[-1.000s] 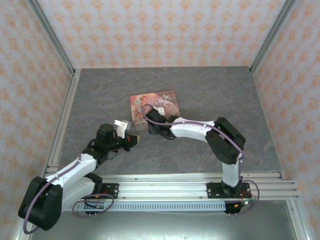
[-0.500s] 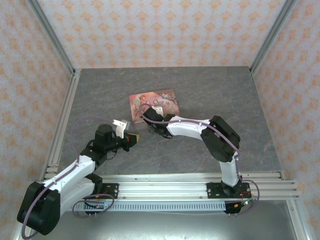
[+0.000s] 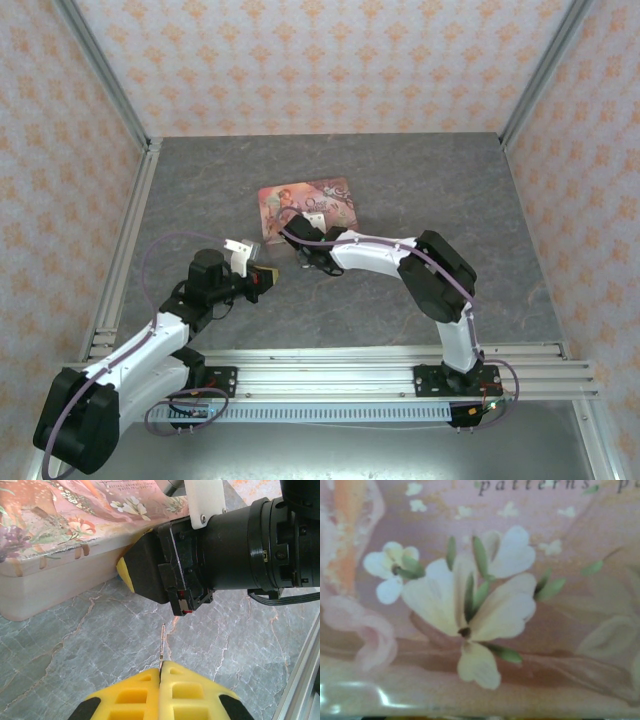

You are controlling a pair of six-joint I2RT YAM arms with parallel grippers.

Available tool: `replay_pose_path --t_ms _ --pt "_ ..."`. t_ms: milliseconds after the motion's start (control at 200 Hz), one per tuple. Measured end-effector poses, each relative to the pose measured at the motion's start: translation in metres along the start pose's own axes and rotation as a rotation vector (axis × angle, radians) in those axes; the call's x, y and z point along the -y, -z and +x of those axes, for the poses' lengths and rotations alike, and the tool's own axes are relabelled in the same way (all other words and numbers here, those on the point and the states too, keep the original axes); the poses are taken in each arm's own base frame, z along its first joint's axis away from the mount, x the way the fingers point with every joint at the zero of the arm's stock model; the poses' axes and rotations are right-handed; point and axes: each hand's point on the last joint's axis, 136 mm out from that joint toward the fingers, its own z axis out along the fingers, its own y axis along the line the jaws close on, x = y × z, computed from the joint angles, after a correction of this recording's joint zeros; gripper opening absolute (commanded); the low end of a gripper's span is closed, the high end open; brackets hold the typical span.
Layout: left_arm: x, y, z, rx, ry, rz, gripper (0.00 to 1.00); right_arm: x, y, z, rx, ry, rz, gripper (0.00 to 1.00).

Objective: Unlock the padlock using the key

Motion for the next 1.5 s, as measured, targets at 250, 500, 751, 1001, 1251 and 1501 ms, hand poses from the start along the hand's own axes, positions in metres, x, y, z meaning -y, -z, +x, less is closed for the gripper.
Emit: replay_pose_path --t_ms 250,500,751,1001,1251,1501 --pt "0.000 0.000 0.000 -0.001 -0.019 0.001 0.00 -0.002 0.007 0.003 -0.038 0.019 -0.026 0.02" --pt "0.006 -0.004 0.006 -0.030 -0.046 0.036 0.00 -0.002 0.047 -0.018 -0.101 -0.061 -0.192 0.00" --pt "0.033 -0.017 0.010 -0.049 -0.136 0.122 0.00 0.003 0.066 -0.029 -0.199 -0.174 -0.333 0.00" --pt "0.035 -0.030 -0.004 -0.023 -0.172 0.134 0.00 -0.007 0.080 -0.028 -0.304 -0.228 -0.474 0.00" --pt "0.029 -0.043 -0.003 -0.023 -0.169 0.134 0.00 -0.009 0.088 -0.031 -0.370 -0.282 -0.574 0.00" --pt "0.031 -0.045 -0.019 0.044 -0.193 0.136 0.00 -0.010 0.093 -0.033 -0.406 -0.328 -0.643 0.00"
